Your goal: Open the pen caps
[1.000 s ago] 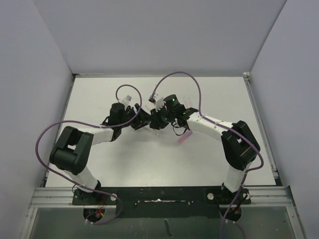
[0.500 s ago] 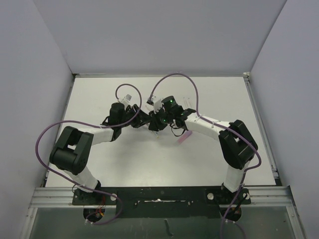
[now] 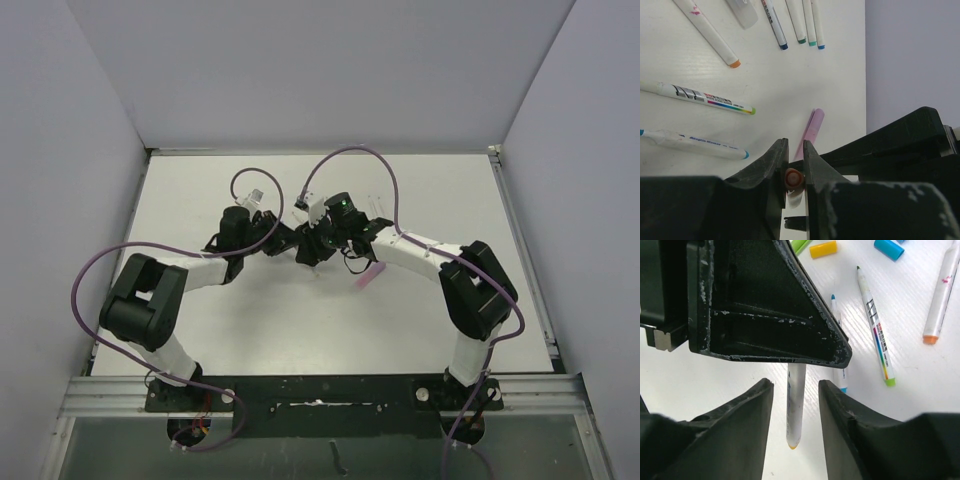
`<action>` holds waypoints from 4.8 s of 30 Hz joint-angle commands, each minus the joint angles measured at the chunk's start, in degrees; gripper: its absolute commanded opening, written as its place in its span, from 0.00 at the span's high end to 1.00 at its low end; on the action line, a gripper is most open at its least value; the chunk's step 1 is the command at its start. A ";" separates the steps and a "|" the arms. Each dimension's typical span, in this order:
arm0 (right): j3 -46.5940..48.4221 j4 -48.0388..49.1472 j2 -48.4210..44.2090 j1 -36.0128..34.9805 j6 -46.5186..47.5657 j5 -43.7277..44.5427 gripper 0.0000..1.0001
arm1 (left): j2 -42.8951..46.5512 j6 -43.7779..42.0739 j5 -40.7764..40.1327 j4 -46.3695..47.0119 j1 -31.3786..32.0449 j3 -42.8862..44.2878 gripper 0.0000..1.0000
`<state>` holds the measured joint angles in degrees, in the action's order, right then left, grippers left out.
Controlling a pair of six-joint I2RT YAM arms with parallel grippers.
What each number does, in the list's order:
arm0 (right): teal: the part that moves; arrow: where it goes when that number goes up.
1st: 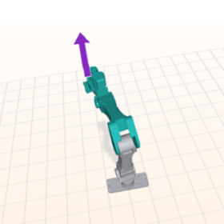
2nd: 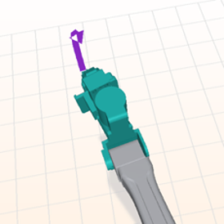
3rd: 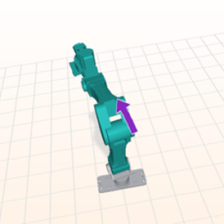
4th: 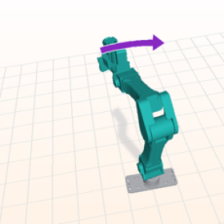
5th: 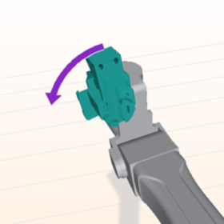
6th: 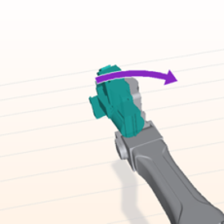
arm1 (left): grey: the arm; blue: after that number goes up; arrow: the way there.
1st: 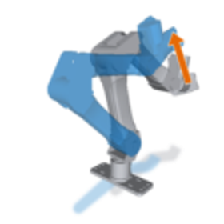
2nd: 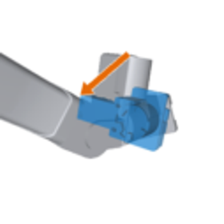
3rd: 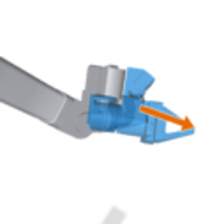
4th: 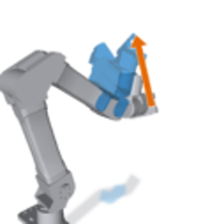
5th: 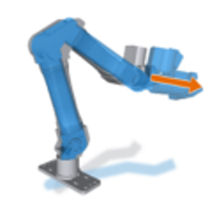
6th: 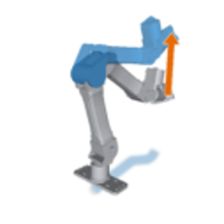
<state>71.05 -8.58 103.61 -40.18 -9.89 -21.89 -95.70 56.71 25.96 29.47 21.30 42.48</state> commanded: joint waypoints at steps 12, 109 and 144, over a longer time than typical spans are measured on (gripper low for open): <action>1.55 2.85 -1.27 -0.17 -0.09 -0.29 0.71 | 1.70 2.63 1.64 5.82 0.32 1.96 1.00; -0.87 -21.69 -9.52 4.47 -18.67 37.69 0.17 | 16.37 3.42 3.85 2.80 -18.68 -9.09 0.02; -10.61 -19.73 -7.17 3.48 -31.56 38.07 0.04 | 20.42 3.02 3.22 3.84 -13.83 -13.19 0.02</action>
<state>57.39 -30.41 96.20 -36.82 -41.21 14.85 -74.13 59.88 28.56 29.78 7.42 27.40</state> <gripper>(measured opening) 0.967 0.976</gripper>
